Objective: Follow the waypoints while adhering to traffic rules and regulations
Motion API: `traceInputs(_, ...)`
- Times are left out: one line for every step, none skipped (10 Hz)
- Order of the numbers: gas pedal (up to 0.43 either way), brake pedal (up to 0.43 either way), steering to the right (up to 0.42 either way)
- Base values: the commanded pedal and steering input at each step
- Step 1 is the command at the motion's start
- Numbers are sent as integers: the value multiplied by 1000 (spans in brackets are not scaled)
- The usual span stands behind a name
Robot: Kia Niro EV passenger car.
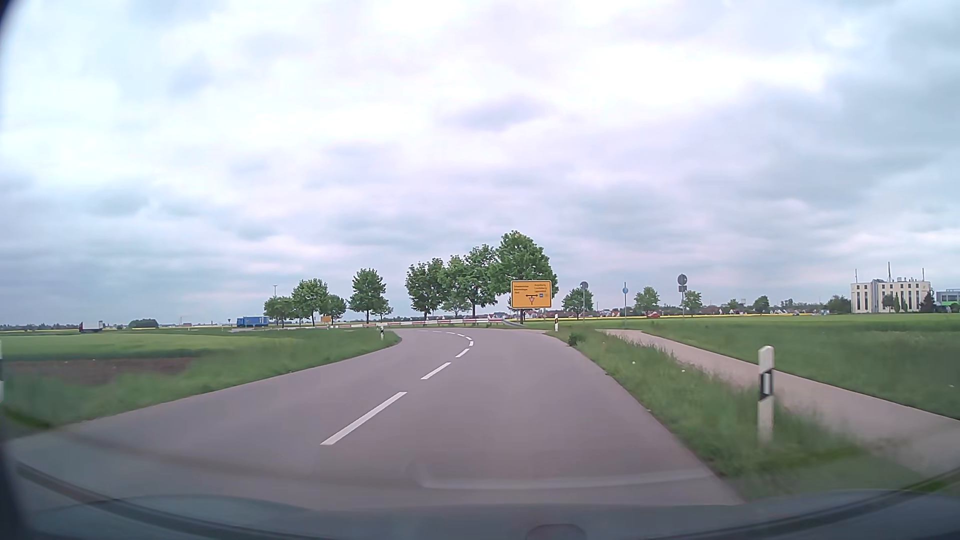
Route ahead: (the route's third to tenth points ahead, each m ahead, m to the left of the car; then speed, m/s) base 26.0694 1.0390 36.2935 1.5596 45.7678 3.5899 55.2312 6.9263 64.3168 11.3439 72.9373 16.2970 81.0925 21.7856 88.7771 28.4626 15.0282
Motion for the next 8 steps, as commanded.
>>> traceInputs(110, 0, 11)
traceInputs(110, 0, 8)
traceInputs(110, 0, 6)
traceInputs(98, 0, 6)
traceInputs(98, 0, 6)
traceInputs(87, 0, 2)
traceInputs(87, 0, -4)
traceInputs(87, 0, -7)
